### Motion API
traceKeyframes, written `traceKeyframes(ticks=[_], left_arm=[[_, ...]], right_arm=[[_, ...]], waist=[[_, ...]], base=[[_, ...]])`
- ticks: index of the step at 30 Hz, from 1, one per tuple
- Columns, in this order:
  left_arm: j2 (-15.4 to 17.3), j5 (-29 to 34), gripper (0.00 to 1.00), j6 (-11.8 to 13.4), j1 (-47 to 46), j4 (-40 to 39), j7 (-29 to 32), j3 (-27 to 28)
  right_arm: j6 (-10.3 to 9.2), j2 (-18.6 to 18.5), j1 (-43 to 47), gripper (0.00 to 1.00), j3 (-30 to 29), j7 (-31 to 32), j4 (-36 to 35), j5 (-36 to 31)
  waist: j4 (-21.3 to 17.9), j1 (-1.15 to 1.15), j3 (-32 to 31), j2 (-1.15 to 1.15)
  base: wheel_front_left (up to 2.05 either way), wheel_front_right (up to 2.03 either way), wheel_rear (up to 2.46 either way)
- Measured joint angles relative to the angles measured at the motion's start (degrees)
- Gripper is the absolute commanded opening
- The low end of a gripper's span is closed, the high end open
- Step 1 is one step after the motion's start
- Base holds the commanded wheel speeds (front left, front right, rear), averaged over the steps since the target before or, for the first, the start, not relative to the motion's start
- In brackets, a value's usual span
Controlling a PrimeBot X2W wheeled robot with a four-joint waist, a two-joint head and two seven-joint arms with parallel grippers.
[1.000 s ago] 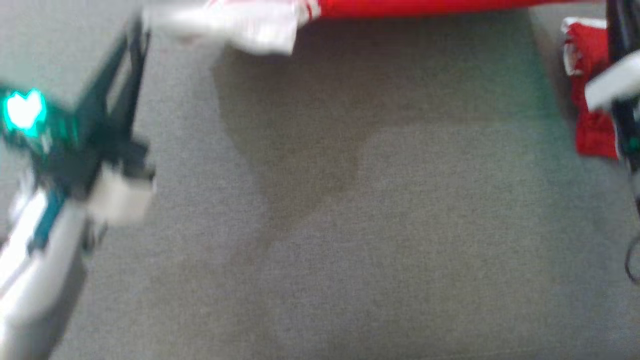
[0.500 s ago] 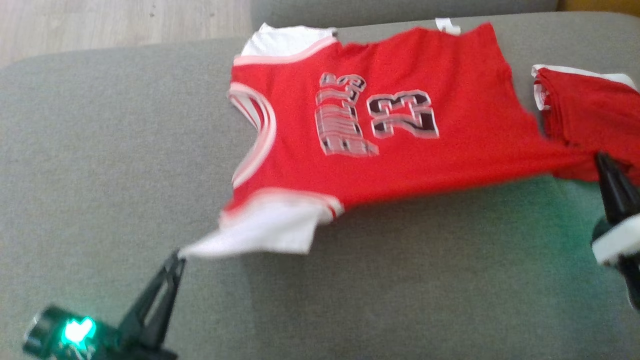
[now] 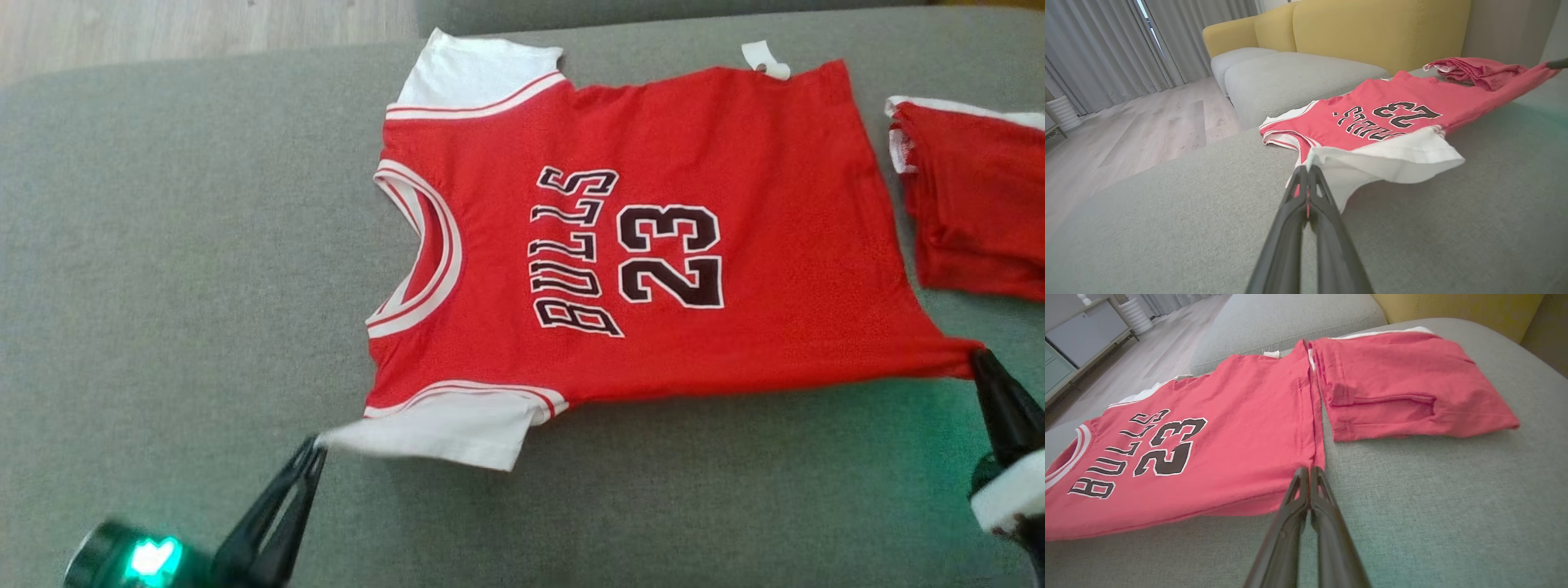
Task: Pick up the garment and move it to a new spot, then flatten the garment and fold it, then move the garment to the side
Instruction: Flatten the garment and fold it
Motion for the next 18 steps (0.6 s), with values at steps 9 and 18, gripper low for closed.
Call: traceKeyframes(ticks=[9, 18], left_arm=[[-5.0, 1.7, 0.00, -5.6, -22.6, 10.4, 1.7, -3.0], [-8.4, 4.0, 0.00, -9.4, -38.7, 23.7, -0.5, -3.9]], right_arm=[[0.00, 2.8, -11.2, 0.00, -0.4, 2.8, 4.6, -4.4], [0.00, 2.7, -21.9, 0.00, 3.0, 1.9, 11.5, -4.8]], waist=[[0.3, 0.01, 4.1, 0.00], [-0.4, 0.01, 8.4, 0.00]], base=[[0.00, 0.00, 0.00], [0.00, 0.00, 0.00]])
